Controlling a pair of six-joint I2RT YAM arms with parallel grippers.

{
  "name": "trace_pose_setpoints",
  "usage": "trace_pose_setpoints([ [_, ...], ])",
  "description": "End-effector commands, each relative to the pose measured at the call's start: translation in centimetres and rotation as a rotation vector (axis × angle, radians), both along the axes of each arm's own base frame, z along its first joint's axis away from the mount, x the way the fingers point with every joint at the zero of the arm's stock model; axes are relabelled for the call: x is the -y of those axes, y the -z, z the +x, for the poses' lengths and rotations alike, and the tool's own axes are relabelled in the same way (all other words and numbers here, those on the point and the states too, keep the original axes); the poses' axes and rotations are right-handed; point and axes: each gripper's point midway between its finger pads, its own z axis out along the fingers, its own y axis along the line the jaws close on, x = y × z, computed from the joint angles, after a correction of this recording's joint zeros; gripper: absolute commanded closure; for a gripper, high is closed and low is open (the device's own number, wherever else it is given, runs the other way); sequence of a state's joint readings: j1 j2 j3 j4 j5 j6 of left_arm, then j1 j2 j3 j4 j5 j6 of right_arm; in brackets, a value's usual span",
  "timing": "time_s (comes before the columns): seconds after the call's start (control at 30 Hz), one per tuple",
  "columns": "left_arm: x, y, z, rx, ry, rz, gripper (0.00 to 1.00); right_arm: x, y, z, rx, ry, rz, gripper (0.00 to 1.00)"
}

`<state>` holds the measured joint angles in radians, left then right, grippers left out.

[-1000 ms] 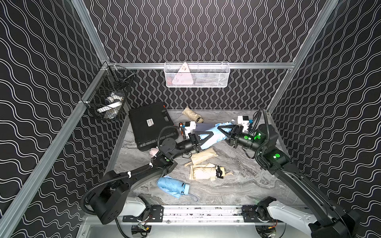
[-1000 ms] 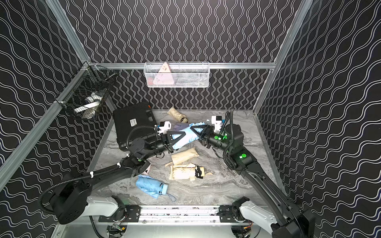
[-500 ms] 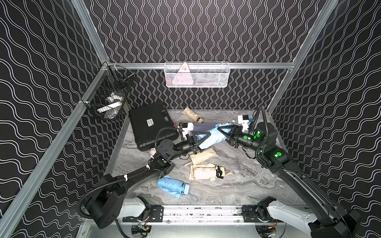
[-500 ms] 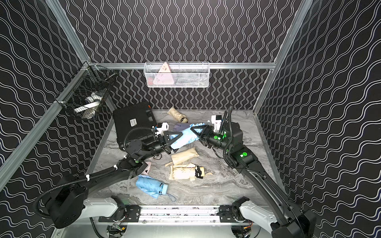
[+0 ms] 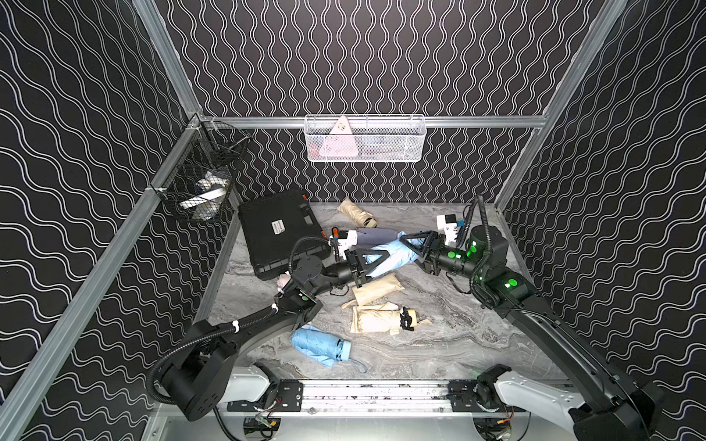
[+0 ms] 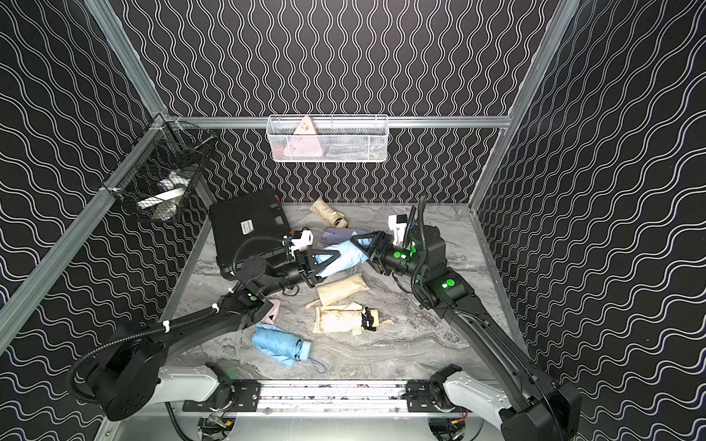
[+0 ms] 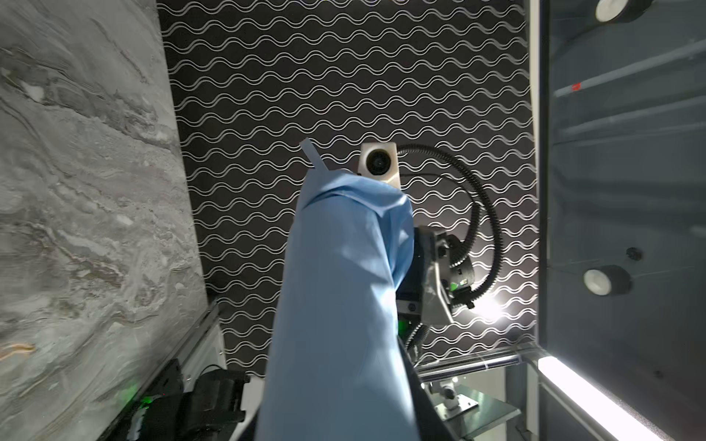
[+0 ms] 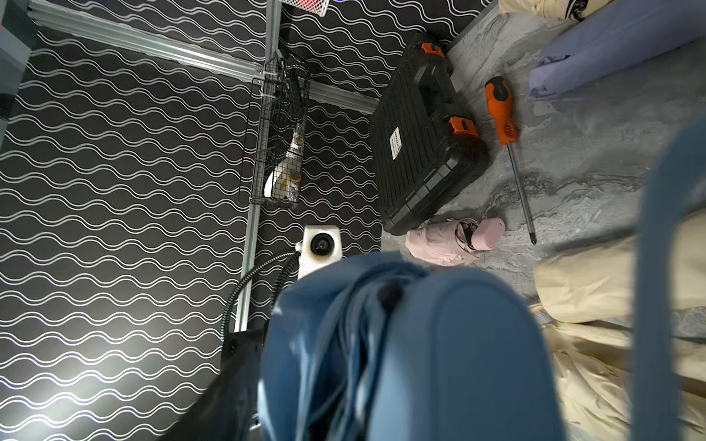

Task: Take umbrellas out of sleeves
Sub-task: Pick up the umbrella from the center of the board.

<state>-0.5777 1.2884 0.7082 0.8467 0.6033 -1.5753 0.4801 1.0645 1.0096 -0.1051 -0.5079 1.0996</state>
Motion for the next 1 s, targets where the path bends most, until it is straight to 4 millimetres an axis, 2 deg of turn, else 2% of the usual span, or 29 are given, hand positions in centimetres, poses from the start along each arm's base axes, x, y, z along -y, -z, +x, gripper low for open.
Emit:
trace_pose_setpoints([
  [0.0,0.2,0.9,-0.9,0.078,0.054,0.153,0.79,0.8,0.4,-0.7,0.01,-0.008,-0.062,0.19],
  [0.07,-0.1,1.5,-1.0,0.108,0.082,0.236,0.79,1.5,1.2,-1.3,-0.022,-0.003,-0.113,0.18],
  [0.23,-1.8,2.6,-1.0,0.178,0.158,0.373,0.79,5.6,2.2,-2.0,-0.082,0.077,-0.229,0.15],
  [0.37,-3.2,1.6,-1.2,0.23,0.231,0.35,0.79,7.5,1.8,-2.3,-0.095,0.101,-0.218,0.13],
  [0.43,-3.8,0.9,-1.0,0.246,0.247,0.313,0.79,7.5,1.6,-2.2,-0.114,0.075,-0.173,0.13],
  [0.6,-4.5,-1.4,-0.5,0.25,0.261,0.159,0.79,5.0,1.1,-2.4,-0.148,-0.121,0.08,0.18],
  [0.77,-5.2,-4.5,-0.3,0.246,0.31,-0.085,0.8,4.7,0.4,-2.3,-0.111,-0.162,0.141,0.26],
  [0.8,-5.1,-4.1,0.1,0.221,0.317,-0.087,0.83,4.5,0.0,-2.3,-0.099,-0.177,0.146,0.28],
  [0.97,-5.0,-3.9,-0.3,0.234,0.35,-0.036,0.8,4.2,-0.2,-2.5,-0.098,-0.223,0.12,0.32],
])
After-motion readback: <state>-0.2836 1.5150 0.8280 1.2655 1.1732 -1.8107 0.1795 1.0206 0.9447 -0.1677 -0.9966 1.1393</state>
